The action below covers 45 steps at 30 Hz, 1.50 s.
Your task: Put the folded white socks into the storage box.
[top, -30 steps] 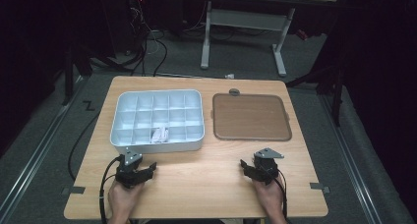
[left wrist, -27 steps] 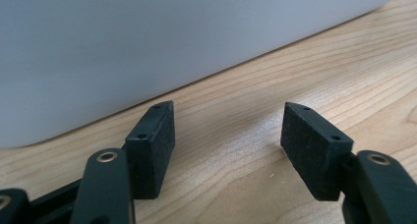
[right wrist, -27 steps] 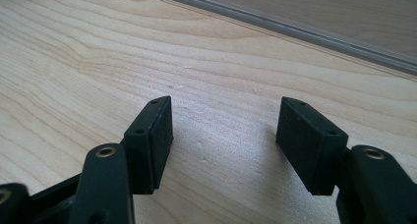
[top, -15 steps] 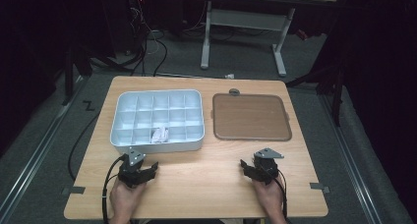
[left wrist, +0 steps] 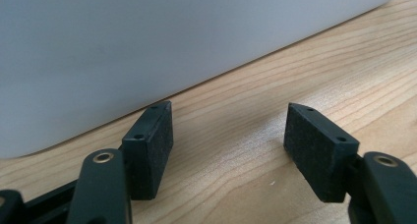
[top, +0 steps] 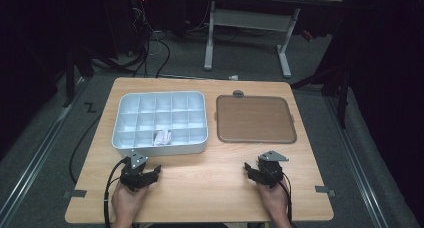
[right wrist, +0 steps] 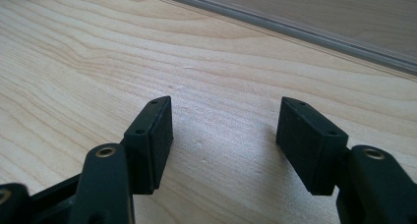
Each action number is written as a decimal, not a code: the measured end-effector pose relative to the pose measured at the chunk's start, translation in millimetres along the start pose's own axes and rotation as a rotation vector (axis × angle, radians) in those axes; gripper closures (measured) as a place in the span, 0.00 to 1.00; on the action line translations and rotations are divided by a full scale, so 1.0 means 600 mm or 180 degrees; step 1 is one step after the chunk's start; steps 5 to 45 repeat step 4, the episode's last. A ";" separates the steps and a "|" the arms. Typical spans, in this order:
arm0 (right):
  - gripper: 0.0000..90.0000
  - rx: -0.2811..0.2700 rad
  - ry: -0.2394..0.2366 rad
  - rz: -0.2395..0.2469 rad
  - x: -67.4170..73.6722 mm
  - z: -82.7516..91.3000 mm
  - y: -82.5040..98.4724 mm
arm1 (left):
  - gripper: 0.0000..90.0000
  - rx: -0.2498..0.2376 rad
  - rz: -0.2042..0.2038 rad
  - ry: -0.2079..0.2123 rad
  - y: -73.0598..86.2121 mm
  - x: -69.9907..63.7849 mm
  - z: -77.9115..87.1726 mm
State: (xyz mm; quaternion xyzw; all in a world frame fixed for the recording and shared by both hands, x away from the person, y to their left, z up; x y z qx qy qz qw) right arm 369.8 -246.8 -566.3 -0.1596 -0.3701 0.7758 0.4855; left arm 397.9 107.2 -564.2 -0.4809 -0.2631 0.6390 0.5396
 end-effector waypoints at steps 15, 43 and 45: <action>0.43 0.0000 -0.0001 0.0005 0.000 0.000 0.000 | 0.40 -0.0001 0.0000 -0.0001 0.000 0.000 0.000; 0.43 0.0000 -0.0001 0.0005 0.000 0.000 0.000 | 0.40 -0.0001 0.0000 -0.0001 0.000 0.000 0.000; 0.43 0.0000 -0.0001 0.0005 0.000 0.000 0.000 | 0.40 -0.0001 0.0000 -0.0001 0.000 0.000 0.000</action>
Point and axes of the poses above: each handheld gripper's, and its own axes: z roughly backward along the jaws, y roughly out of its underside, x roughly to its left, the point moved 5 cm from there along -z, roughly forward along the jaws, and after that the axes turned 11 degrees about -y, right-handed, at the moved point
